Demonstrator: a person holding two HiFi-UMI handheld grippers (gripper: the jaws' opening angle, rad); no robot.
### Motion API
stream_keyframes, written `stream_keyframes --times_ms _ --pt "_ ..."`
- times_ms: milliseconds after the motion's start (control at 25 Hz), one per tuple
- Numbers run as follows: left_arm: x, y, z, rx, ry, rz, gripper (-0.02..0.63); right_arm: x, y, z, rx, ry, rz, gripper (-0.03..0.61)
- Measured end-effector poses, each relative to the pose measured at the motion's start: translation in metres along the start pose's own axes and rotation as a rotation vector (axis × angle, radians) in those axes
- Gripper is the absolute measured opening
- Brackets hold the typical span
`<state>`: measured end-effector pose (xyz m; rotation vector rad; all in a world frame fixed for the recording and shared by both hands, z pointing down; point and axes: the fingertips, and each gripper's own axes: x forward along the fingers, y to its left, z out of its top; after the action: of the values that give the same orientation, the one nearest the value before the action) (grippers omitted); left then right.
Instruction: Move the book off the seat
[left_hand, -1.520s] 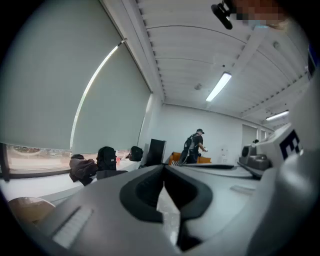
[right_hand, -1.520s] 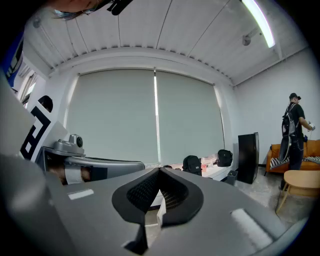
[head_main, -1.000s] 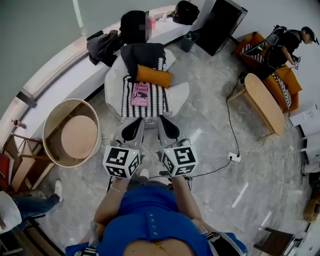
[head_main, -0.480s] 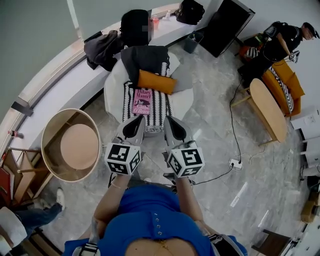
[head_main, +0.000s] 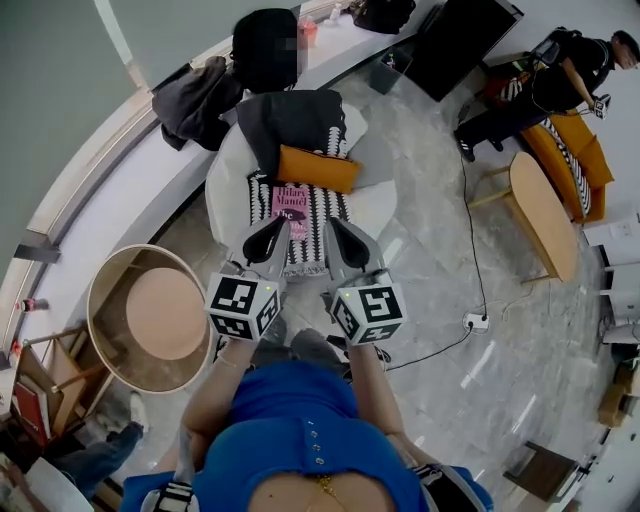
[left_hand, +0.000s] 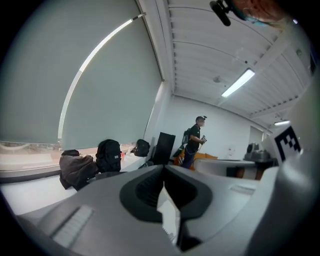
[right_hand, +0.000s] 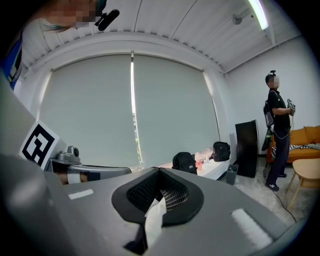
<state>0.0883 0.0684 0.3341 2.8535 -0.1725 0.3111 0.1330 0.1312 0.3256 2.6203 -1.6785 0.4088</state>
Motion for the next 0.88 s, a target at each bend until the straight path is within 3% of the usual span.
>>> stream_keyframes --times_ms 360,640,880 --pt "0.053 0.028 0.008 0.011 0.029 -0.005 0.003 0.054 -0.025 0.002 0.015 0.023 0.031 0.0" --pt "0.086 0.036 0.016 0.025 0.035 0.055 0.003 0.085 -0.053 0.009 0.002 0.061 0.093 0.0" --pt "0.109 0.051 0.004 -0.004 0.065 0.084 0.003 0.108 -0.07 -0.009 0.003 0.115 0.117 0.0"
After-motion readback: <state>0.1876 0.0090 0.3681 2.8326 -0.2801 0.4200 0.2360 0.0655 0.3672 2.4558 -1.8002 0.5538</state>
